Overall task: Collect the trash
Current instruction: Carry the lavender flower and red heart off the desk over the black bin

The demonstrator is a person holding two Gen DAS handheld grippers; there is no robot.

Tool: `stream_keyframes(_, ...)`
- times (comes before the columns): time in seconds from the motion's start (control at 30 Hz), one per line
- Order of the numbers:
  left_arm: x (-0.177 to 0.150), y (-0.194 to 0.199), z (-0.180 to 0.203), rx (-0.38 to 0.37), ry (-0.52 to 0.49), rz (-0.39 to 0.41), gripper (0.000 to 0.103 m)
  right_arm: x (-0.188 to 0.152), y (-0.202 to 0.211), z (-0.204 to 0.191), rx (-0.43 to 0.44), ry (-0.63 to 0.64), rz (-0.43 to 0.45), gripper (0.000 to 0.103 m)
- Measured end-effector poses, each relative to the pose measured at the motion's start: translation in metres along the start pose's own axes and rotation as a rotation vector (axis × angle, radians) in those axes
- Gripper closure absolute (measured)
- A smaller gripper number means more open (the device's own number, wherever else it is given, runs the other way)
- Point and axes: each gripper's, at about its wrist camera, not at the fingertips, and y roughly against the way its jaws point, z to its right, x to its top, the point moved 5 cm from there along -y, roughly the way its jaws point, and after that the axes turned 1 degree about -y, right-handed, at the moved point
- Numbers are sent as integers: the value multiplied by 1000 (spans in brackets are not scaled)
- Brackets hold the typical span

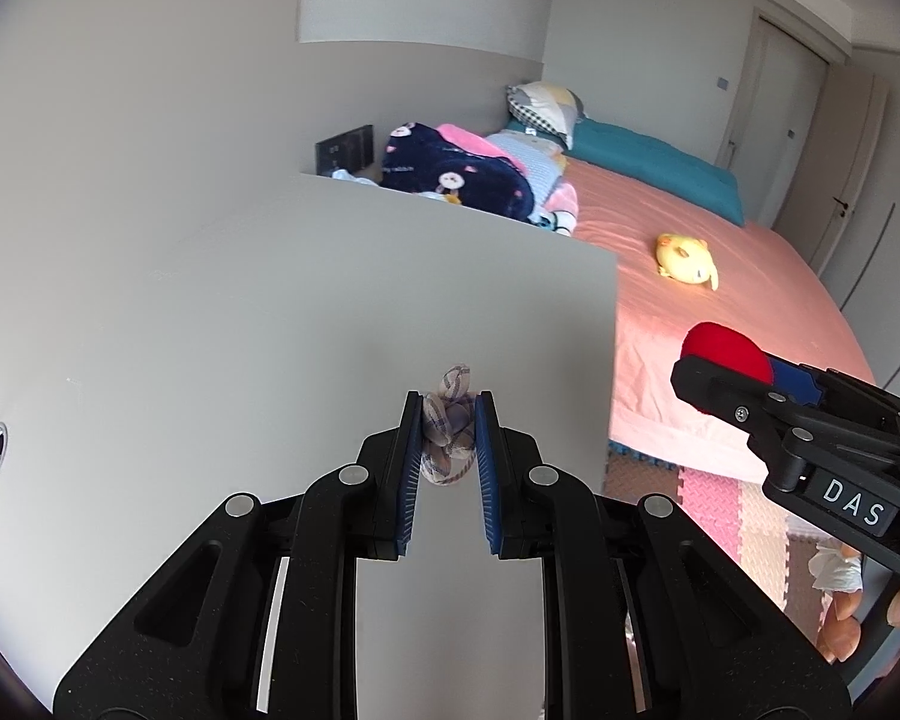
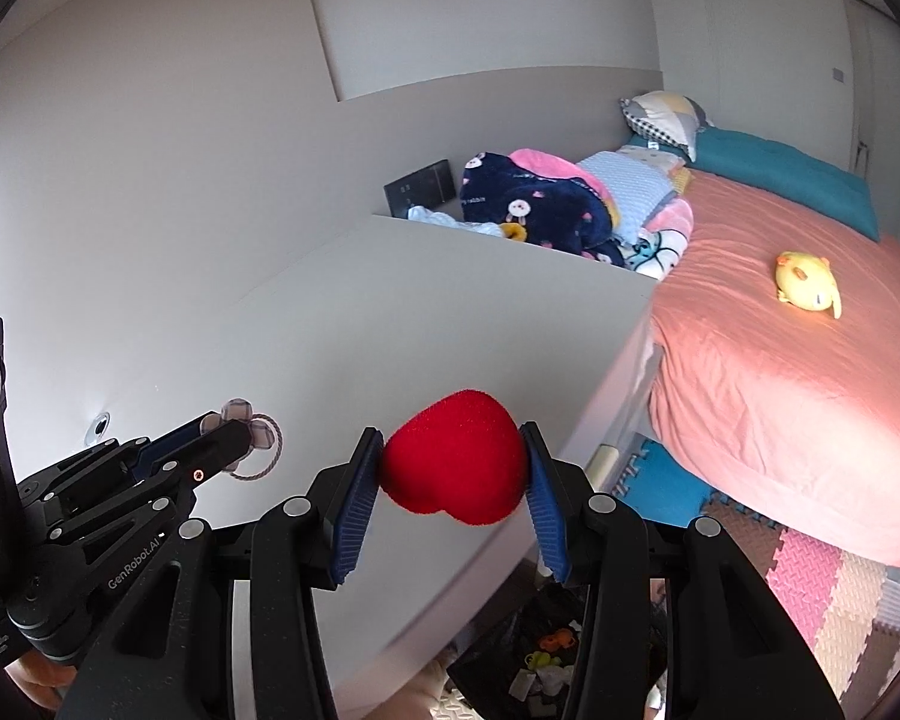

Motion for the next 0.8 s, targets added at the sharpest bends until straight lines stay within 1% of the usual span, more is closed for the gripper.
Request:
stream_keyframes(0.3,-12,8,29,-36,-44,5,86,-20,24,18,-29,-24,18,55)
stream_keyframes(0.8,-34,8,78,-97,-115,-24,86,-49,52,56,-79,-82,33,55)
